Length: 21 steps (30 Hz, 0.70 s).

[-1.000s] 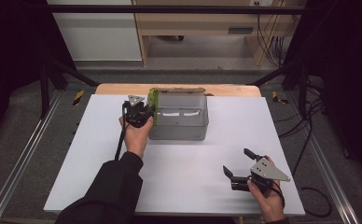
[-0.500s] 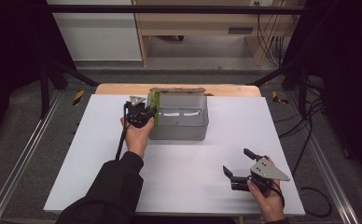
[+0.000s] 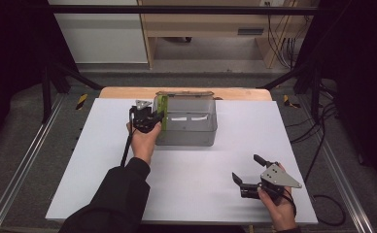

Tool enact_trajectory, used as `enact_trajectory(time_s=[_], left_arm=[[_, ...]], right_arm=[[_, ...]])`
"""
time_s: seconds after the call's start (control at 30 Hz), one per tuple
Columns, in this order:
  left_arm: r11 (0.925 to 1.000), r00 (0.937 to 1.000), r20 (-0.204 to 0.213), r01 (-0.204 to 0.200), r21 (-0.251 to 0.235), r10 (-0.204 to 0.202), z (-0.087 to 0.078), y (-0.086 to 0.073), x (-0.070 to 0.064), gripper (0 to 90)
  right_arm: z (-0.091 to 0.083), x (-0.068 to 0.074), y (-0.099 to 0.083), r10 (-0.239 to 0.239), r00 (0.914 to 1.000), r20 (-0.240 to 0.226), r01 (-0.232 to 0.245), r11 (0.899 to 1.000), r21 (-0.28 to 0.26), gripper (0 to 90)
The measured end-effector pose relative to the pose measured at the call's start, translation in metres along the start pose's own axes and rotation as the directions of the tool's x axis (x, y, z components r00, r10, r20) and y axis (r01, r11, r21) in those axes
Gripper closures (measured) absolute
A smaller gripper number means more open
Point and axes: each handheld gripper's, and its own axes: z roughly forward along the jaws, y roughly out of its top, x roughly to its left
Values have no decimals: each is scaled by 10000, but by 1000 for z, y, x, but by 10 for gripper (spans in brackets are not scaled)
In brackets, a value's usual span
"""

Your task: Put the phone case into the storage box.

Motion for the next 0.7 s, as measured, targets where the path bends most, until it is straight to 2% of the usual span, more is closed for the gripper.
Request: enact_trajectory(time_s=[0.7], left_arm=[[9999, 10000, 24, 3, 172, -3, 2, -2, 1, 774]], right_arm=[[1, 0, -1, 21, 10000, 14, -21, 10000, 96, 39]])
